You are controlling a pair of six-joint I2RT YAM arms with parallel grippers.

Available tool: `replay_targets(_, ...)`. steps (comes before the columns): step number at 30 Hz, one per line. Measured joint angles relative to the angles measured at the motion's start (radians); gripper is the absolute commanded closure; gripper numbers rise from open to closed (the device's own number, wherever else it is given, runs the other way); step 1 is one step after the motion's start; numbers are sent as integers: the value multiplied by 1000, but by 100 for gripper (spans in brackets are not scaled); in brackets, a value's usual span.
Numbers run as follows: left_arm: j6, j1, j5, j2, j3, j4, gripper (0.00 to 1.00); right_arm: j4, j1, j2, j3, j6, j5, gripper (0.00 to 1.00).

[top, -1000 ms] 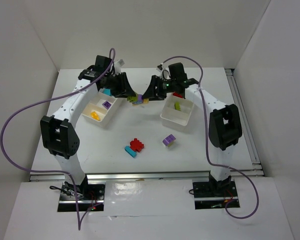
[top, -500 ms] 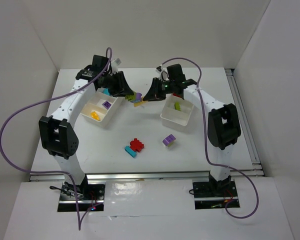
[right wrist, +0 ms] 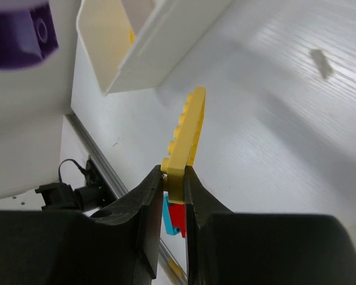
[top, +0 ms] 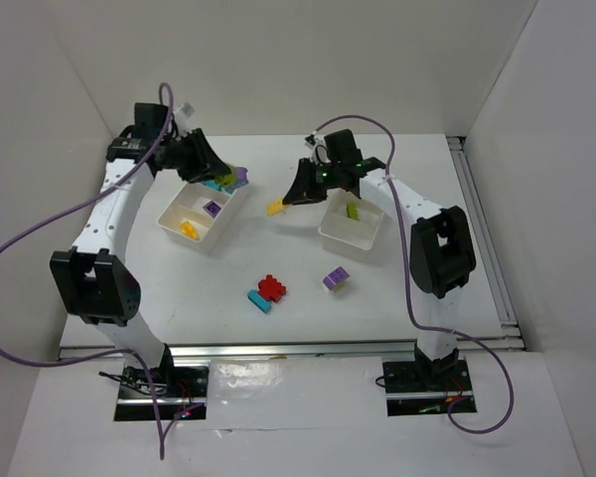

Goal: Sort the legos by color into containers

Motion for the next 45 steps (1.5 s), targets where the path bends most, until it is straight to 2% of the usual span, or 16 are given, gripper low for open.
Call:
replay_targets(9,-51,142,56,-123,2,19,100,119,174,111,129,3,-21,91)
replay_targets(14,-105,166,141,-167,2,73,100,173,246,248,311,11,-15,91)
replay_targets(20,-161,196,180,-202,12,120,100,221,294,376,473,18,30,91)
replay_targets(27,-211,226,201,-222,14,158,100,280,318,501,583,44,55,91)
replay_targets(28,-213,227,204,-222,14,162,100,286,321,518,589,48,59,69)
replay_targets(29,-214,227,208,-222,16,166,100,290,323,526,589,55,62,52)
replay_targets(32,-214,227,214,-222,16,174,100,301,328,553,602,71,64,25)
replay_targets(35,-216,229,218,-222,16,178,100,304,328,556,602,78,64,23)
replay_targets(38,-225,232,219,-222,16,183,100,318,322,537,578,76,63,30)
replay_targets(39,-231,233,220,-222,16,185,100,326,319,516,544,74,65,33)
replay_targets(45,-237,233,224,-223,15,201,100,326,284,299,277,53,85,37)
